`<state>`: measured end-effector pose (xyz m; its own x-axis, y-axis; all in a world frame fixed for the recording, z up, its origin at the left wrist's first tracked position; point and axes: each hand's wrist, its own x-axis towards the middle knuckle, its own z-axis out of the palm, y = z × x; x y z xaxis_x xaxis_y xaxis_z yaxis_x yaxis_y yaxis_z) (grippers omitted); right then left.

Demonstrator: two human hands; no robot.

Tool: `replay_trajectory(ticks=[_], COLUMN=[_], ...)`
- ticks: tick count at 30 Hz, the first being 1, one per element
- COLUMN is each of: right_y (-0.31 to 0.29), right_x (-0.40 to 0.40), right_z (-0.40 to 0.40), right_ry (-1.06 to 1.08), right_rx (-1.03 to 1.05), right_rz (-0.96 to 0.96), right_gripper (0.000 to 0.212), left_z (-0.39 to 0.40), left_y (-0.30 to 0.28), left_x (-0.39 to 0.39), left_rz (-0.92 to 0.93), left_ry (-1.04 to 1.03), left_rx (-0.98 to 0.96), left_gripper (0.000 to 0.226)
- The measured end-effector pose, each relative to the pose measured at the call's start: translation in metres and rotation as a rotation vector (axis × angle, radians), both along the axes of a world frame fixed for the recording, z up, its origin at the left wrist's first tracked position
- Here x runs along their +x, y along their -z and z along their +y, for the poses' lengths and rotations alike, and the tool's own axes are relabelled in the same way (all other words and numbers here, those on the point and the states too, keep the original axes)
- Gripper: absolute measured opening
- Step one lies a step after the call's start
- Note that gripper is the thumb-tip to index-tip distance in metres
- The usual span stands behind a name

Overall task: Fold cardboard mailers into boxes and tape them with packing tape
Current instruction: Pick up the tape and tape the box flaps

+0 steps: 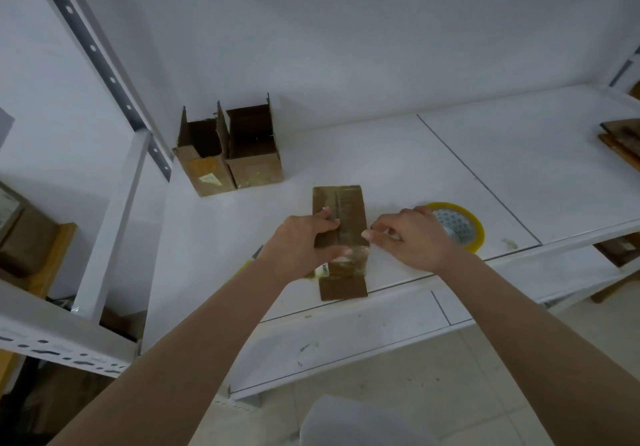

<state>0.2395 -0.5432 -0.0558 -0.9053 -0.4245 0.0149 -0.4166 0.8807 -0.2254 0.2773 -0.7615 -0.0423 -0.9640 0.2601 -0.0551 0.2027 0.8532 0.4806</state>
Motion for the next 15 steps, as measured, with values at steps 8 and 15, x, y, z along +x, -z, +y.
replay_trajectory(ticks=[8, 15], right_y=[0.022, 0.031], right_x=[0.011, 0.018], right_z=[0.009, 0.009], right_ry=[0.111, 0.197], right_rx=[-0.03, -0.235], right_rz=[-0.004, -0.165], right_gripper=[0.034, 0.034], left_z=[0.065, 0.048], left_y=[0.008, 0.02], left_x=[-0.007, -0.006], left_rz=[0.038, 0.081], left_ry=[-0.338, -0.391], left_rx=[-0.115, -0.106], left_gripper=[0.101, 0.082])
